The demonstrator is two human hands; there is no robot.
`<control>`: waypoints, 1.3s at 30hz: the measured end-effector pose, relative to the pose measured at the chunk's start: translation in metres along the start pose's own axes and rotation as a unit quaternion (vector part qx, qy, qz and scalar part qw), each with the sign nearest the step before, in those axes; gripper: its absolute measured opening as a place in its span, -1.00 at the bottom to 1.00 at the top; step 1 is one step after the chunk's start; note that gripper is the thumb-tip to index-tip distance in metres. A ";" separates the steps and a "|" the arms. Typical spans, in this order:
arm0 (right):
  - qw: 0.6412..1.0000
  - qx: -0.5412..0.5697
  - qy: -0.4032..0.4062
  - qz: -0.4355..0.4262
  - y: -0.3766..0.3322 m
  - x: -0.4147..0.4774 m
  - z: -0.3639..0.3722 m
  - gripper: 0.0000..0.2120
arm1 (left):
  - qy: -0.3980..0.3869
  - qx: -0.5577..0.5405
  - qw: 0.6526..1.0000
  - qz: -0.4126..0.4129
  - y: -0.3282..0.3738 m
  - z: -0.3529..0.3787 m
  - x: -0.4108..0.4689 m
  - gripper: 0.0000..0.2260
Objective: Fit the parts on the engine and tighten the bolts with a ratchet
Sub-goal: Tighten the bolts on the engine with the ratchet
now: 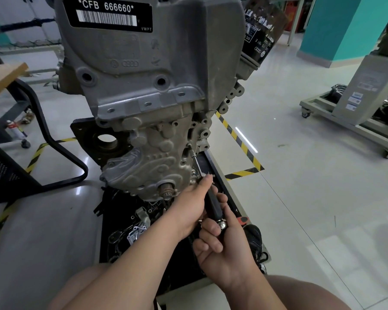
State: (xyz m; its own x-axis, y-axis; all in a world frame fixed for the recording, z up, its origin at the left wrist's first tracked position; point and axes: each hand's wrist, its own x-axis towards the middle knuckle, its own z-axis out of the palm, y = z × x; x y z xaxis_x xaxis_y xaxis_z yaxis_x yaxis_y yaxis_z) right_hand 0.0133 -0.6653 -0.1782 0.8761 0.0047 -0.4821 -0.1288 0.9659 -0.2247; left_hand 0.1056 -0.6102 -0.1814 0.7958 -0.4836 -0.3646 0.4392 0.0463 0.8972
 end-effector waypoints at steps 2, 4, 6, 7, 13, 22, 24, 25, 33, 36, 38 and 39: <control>0.999 -0.037 0.016 -0.017 0.002 0.000 0.001 -0.61 | 0.016 0.048 0.998 0.030 -0.003 -0.001 0.001 -0.66; 0.997 -0.064 0.041 -0.034 0.004 0.000 0.001 -0.57 | 0.039 0.081 0.995 0.052 -0.005 0.001 0.001 -0.65; 0.993 -0.083 0.062 -0.052 0.005 0.001 0.000 -0.57 | 0.060 0.094 0.992 0.060 -0.006 0.004 0.000 -0.65; 0.992 -0.090 0.066 -0.061 0.006 0.001 0.000 -0.57 | 0.069 0.094 0.991 0.060 -0.006 0.006 0.000 -0.65; 0.964 -0.213 0.084 -0.135 0.005 0.004 -0.006 -0.58 | 0.099 0.106 0.988 0.059 -0.007 0.012 0.001 -0.63; 0.723 -0.588 0.147 -0.330 0.001 0.002 -0.020 -0.63 | 0.096 0.077 0.992 0.040 -0.006 0.012 0.003 -0.65; 0.625 -0.684 0.147 -0.346 -0.003 -0.001 -0.021 -0.56 | 0.098 0.064 0.993 0.023 -0.006 0.011 0.004 -0.66; 0.588 -0.714 0.149 -0.349 -0.004 -0.002 -0.021 -0.53 | 0.098 0.066 0.993 0.019 -0.006 0.011 0.005 -0.66; 0.847 -0.446 0.112 -0.266 0.002 0.003 -0.015 -0.75 | 0.094 0.118 0.987 0.050 -0.006 0.010 0.005 -0.63; 0.894 -0.371 0.127 -0.215 0.003 0.001 -0.012 -0.62 | 0.076 0.075 0.993 0.048 -0.005 0.009 0.003 -0.66; 0.927 -0.307 0.108 -0.185 0.002 0.002 -0.010 -0.56 | 0.062 0.059 0.995 0.047 -0.005 0.007 0.002 -0.66; 0.945 -0.265 0.096 -0.165 0.002 0.003 -0.009 -0.57 | 0.054 0.050 0.996 0.047 -0.005 0.007 0.001 -0.66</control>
State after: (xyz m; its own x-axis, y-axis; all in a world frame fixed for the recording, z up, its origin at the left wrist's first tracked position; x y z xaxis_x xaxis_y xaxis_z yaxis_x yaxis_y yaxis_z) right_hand 0.0115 -0.6662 -0.1881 0.8148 -0.3714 -0.4451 -0.1226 0.6400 -0.7585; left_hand 0.1016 -0.6171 -0.1845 0.8746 -0.3832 -0.2970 0.3204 -0.0030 0.9473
